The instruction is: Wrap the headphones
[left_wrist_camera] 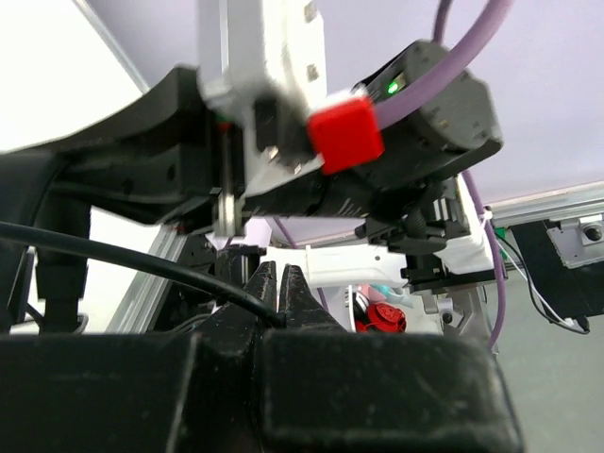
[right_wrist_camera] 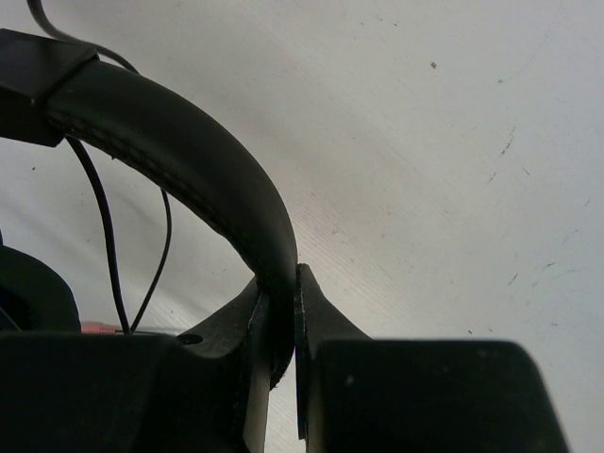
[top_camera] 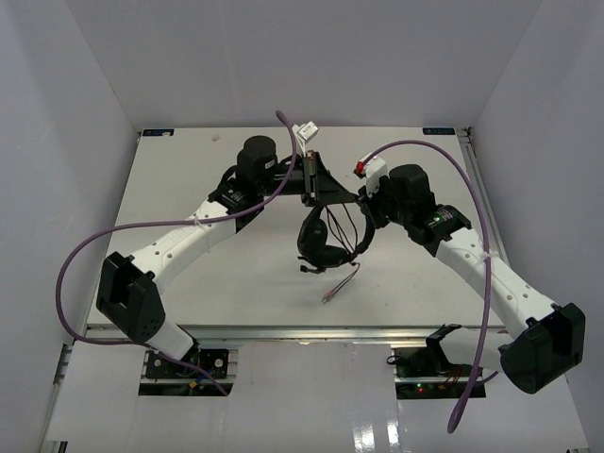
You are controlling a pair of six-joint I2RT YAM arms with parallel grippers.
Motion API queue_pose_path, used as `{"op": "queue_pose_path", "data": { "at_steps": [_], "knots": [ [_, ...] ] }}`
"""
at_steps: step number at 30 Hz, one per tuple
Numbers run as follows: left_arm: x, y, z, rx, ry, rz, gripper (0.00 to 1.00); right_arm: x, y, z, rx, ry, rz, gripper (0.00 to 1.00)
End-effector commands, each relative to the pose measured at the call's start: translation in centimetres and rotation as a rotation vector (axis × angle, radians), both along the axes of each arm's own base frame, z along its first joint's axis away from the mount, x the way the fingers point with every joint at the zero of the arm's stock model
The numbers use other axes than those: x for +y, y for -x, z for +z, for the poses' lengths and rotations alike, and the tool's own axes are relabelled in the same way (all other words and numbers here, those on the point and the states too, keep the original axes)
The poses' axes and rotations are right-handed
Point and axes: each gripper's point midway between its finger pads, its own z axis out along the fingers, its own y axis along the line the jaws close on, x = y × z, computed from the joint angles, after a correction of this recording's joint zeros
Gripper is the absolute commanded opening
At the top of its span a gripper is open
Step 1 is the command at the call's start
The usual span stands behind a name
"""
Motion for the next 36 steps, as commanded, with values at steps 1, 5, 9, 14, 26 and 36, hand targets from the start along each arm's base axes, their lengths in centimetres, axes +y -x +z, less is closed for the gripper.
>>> {"op": "queue_pose_path", "data": {
  "at_steps": [1, 5, 9, 14, 26, 36],
  "knots": [
    [-0.1, 0.5, 4.1, -0.064, 0.076, -0.037, 0.00, 1.0, -1.2, 2.7, -0.074, -0.083, -0.031, 0.08],
    [-0.4, 1.3, 5.1, -0.068, 0.094, -0.057, 0.00, 0.7, -2.0, 2.4, -0.055, -0.097, -0.100, 0.08],
    [-0.6, 2.4, 5.8, -0.061, 0.112, -0.073, 0.00, 1.2, -2.9, 2.4, -0.011, -0.142, -0.142, 0.08],
    [-1.1, 3.0, 5.9, -0.055, 0.123, -0.093, 0.00, 2.7, -3.5, 3.1, 0.042, -0.203, -0.133, 0.08],
    [-2.6, 5.6, 8.7, -0.080, 0.182, -0.162, 0.00, 1.4, -7.3, 4.5, 0.004, -0.297, -0.405, 0.08],
    [-4.6, 6.4, 6.7, -0.042, 0.166, -0.205, 0.00, 2.7, -8.4, 4.3, 0.053, -0.307, -0.406, 0.08]
  ]
}}
